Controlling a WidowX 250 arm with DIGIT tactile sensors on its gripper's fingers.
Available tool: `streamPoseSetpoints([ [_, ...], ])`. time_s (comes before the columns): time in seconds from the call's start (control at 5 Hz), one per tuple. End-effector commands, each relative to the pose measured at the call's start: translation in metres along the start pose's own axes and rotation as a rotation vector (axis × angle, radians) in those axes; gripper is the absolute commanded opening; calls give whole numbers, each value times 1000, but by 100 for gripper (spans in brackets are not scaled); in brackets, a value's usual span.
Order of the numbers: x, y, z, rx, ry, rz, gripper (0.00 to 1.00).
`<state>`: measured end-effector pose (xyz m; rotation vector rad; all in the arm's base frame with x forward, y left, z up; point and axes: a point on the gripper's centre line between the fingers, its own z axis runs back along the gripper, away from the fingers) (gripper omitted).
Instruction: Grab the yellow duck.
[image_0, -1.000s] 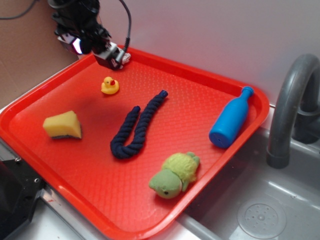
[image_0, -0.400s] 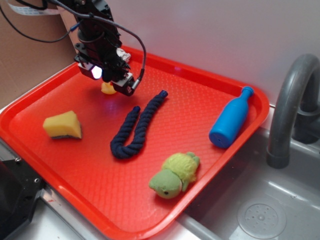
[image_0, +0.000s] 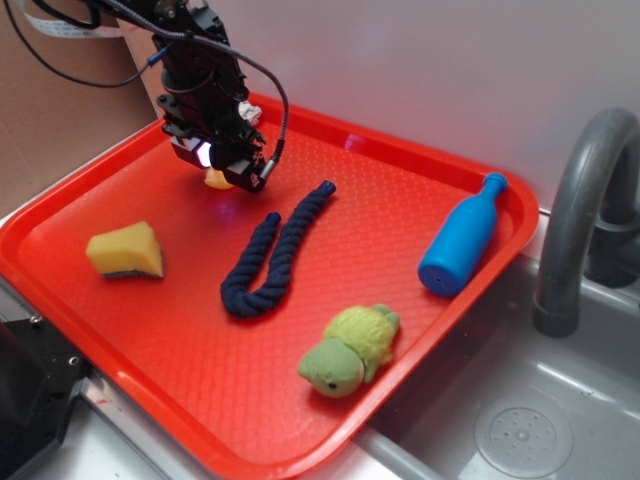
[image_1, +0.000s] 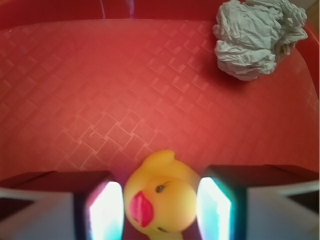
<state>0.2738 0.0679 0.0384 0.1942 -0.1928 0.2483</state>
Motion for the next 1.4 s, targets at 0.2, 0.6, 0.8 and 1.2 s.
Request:
streamPoseSetpoints([
  [0.2,-3,-15,50,23,39,-57,0],
  [0.6,-26,-34,131,-12,92,-123,0],
  [0.8,-28,-31,168,-37,57,-83,0],
  [1.2,-20,-24,196,-64,20,-62,0],
])
